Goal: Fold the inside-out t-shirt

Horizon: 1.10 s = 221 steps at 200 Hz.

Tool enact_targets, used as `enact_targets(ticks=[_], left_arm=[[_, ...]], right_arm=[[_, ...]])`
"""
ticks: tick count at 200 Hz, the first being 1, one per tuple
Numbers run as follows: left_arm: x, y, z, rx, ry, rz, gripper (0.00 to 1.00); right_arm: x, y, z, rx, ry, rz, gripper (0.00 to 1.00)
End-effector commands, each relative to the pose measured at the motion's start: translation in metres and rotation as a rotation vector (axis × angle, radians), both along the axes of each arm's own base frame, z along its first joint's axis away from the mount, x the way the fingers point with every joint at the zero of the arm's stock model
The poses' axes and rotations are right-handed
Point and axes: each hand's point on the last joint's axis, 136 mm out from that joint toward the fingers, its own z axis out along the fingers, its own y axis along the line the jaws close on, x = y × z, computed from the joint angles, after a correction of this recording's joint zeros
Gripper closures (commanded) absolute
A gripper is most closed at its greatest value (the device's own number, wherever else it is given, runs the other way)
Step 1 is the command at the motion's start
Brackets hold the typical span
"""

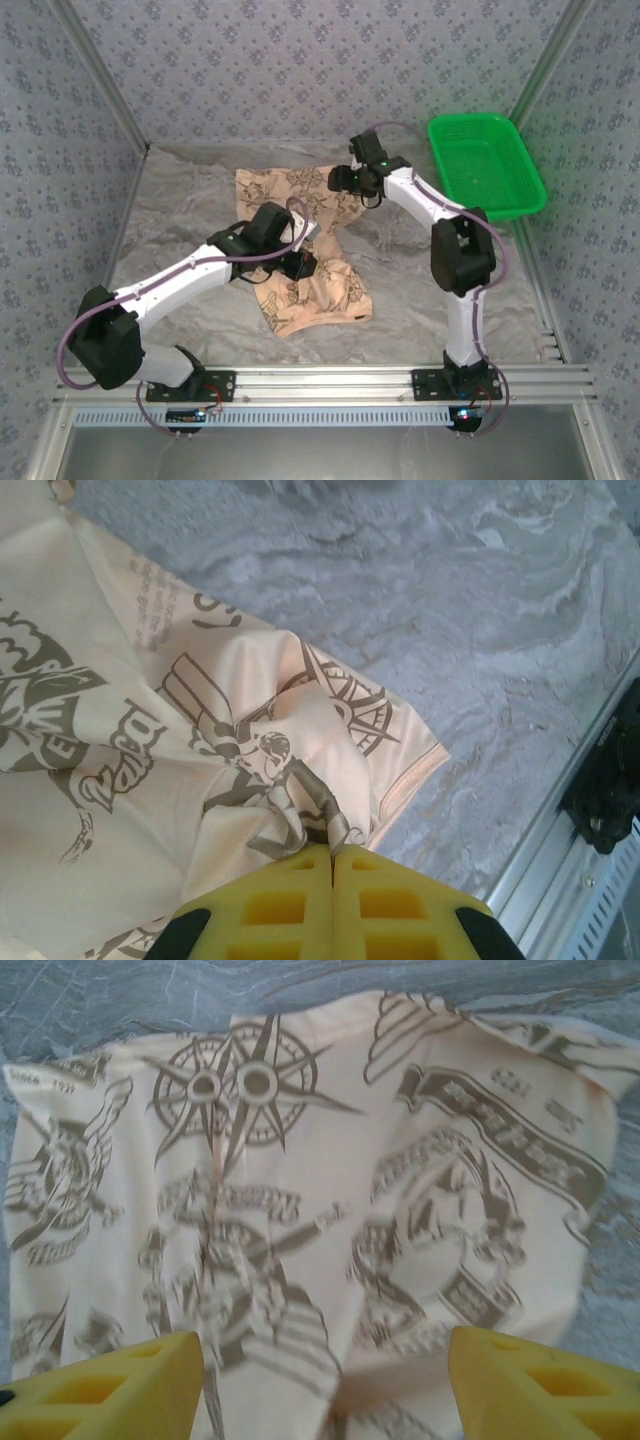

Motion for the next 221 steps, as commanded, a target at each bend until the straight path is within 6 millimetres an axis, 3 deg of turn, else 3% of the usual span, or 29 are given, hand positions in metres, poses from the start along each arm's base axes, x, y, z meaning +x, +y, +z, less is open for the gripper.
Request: enact_targets(ticks=[1,29,79,105,133,174,204,221], left_arm=[[-0.002,-0.003,0.018,-0.058,-0.016,0.008,1.0],[-0.006,-0.003,0.035,-0.088,-0.055,-0.015,1.0],[-0.013,0.009,0.042,-0.051,-0.066,-0.031,1.0],[-0.01,0.015,0.047,-0.049,-0.072,-0.012,1.0],[-0.002,0.031,0.047,-0.032,-0.056,0.045,1.0],[0.001,0.043,0.051,-0.03,-0.069,0.068,1.0],[0.006,0.053,0.056,-0.016,-0.094,0.099,1.0],[0.009,0.061,0.062,0.013,-0.133,0.11,1.0]], right_arm=[[0.004,0.002,-0.027,-0.018,0.104,-0.022,0.34],[0.038,-0.01,-0.041,-0.116,0.041,-0.024,0.35],[0.087,-0.015,-0.051,-0.307,-0.142,0.304,0.37],[0.099,-0.011,-0.068,-0.362,-0.179,0.415,0.38],[0.095,-0.015,-0.08,-0.375,-0.125,0.479,0.39],[0.097,-0.031,-0.083,-0.324,-0.085,0.456,0.61],[0.096,-0.041,-0.078,-0.206,-0.044,0.416,0.91],[0.099,-0.045,-0.063,-0.167,-0.061,0.387,1.0]])
